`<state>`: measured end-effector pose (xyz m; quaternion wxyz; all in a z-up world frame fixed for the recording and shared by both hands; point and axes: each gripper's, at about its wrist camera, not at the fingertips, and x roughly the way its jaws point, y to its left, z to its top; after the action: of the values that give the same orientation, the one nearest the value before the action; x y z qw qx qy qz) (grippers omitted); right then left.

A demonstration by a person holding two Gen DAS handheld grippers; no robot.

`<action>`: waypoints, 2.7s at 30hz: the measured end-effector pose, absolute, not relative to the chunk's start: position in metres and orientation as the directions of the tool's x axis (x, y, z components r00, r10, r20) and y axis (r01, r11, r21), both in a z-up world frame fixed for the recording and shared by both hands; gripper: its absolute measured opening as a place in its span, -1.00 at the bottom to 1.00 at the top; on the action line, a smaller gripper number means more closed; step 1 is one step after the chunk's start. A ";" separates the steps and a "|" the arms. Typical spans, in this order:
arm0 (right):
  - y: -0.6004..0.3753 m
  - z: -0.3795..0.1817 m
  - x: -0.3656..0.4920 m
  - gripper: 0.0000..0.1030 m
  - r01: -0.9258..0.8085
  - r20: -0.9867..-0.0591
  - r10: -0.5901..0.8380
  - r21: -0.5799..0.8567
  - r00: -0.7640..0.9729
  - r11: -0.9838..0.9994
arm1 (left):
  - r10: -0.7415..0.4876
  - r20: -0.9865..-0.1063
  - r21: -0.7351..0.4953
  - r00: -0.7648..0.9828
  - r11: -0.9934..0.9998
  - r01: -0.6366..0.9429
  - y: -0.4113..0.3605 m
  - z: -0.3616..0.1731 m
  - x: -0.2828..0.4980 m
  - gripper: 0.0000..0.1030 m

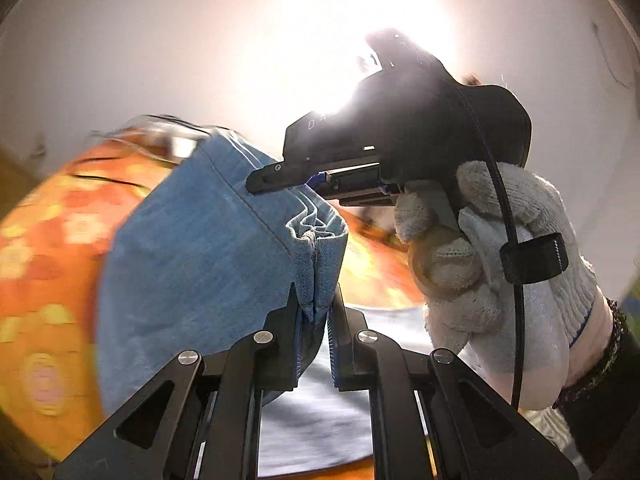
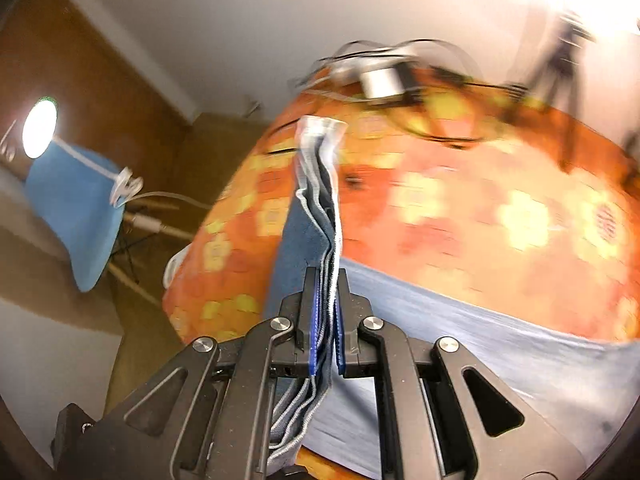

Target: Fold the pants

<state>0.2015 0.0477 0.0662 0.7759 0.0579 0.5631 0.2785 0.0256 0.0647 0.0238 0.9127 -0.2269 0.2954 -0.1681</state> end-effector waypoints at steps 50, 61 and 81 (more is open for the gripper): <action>-0.537 -0.038 0.050 -0.88 0.307 -0.845 0.308 0.462 0.436 0.832 | -0.763 -0.617 -0.392 0.191 0.509 0.767 -0.397 -0.063 0.109 -0.83; -0.560 -0.052 0.045 -0.33 0.287 -0.801 0.360 0.529 0.478 0.799 | -0.723 -0.674 -0.364 0.151 0.503 0.784 -0.418 -0.092 0.124 -0.83; -0.511 -0.015 0.101 -0.87 0.124 -0.822 0.182 0.292 0.540 0.948 | -0.709 -0.689 -0.338 0.147 0.495 0.801 -0.419 -0.093 0.103 -0.83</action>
<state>0.1013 -0.5106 -0.0147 0.8629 0.1597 0.4792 0.0168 0.1027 -0.4187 -0.0927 0.7554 0.0544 0.4203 -0.4997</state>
